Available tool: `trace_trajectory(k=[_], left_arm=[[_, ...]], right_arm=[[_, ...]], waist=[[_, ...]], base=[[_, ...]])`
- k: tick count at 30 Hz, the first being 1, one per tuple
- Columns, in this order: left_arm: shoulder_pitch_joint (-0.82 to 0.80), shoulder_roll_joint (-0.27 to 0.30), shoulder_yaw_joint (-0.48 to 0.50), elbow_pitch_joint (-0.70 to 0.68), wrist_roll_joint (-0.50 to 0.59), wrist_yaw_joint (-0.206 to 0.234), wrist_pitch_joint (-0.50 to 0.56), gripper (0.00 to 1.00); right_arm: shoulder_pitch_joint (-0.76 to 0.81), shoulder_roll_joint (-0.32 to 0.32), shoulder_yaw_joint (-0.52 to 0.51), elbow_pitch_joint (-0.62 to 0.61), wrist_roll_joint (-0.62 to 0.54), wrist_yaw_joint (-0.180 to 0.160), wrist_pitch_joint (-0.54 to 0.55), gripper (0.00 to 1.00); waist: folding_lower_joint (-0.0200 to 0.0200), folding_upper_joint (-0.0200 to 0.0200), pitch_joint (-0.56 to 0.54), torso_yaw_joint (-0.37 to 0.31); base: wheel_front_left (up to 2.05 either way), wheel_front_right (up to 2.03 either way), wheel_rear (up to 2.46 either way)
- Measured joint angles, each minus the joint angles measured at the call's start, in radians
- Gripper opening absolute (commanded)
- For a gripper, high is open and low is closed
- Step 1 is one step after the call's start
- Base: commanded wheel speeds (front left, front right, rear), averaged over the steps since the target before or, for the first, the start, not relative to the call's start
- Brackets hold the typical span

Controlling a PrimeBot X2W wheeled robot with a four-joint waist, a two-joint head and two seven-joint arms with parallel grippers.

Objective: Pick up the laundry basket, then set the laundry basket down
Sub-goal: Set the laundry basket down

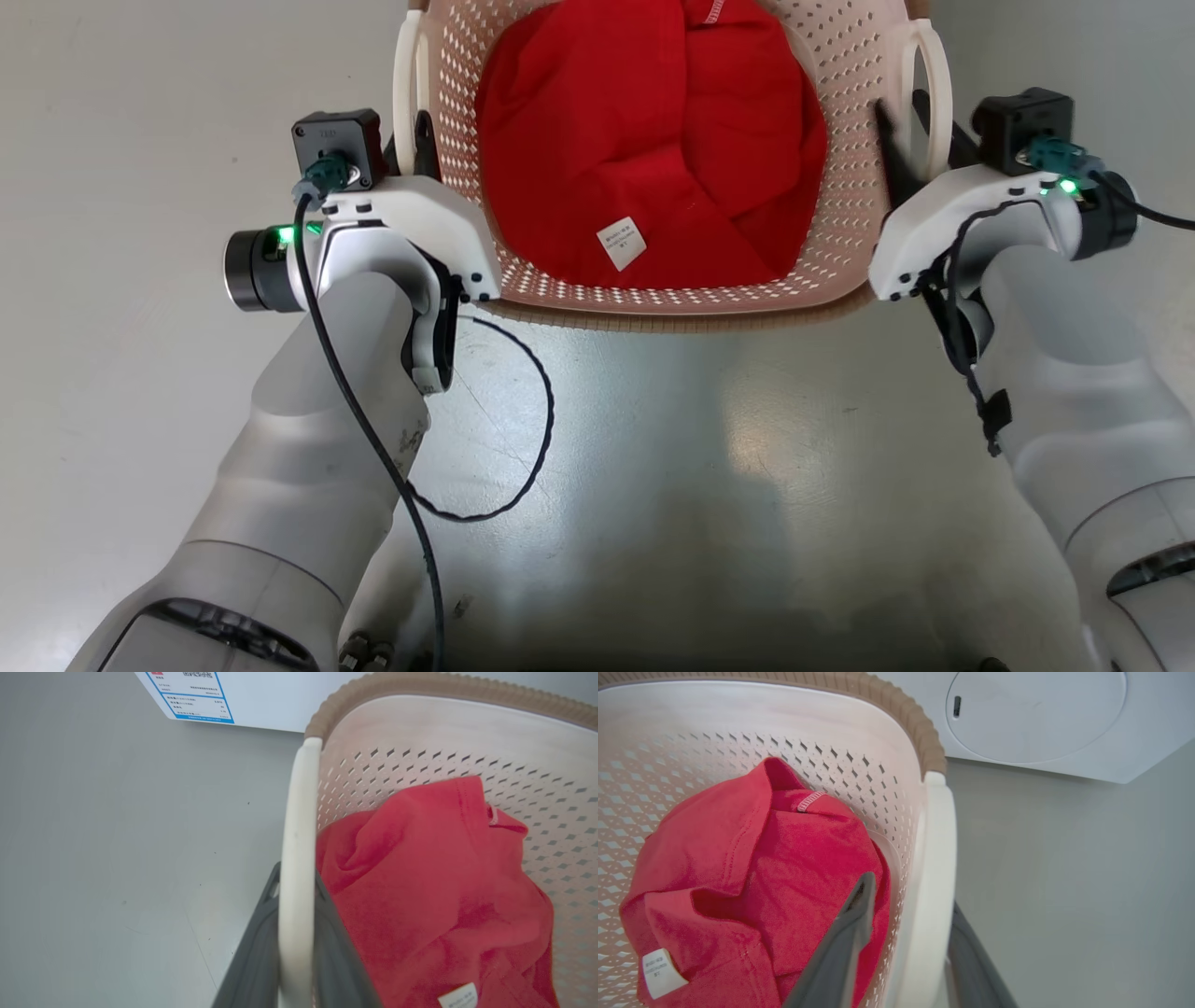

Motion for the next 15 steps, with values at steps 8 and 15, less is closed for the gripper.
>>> trace_trajectory(k=[8,15], left_arm=[[-0.012,0.003,0.001,0.002,0.0,0.0,-0.001,0.57],[-0.012,0.002,-0.009,0.002,-0.008,0.0,-0.001,0.62]], right_arm=[[0.001,0.021,-0.041,-0.014,-0.062,0.004,0.0,1.0],[0.004,0.022,-0.073,-0.028,-0.102,0.004,0.0,1.0]], waist=[[0.0,0.0,-0.007,-0.003],[0.0,0.0,-0.016,-0.002]], base=[[0.0,0.0,0.0],[0.0,0.0,0.0]])
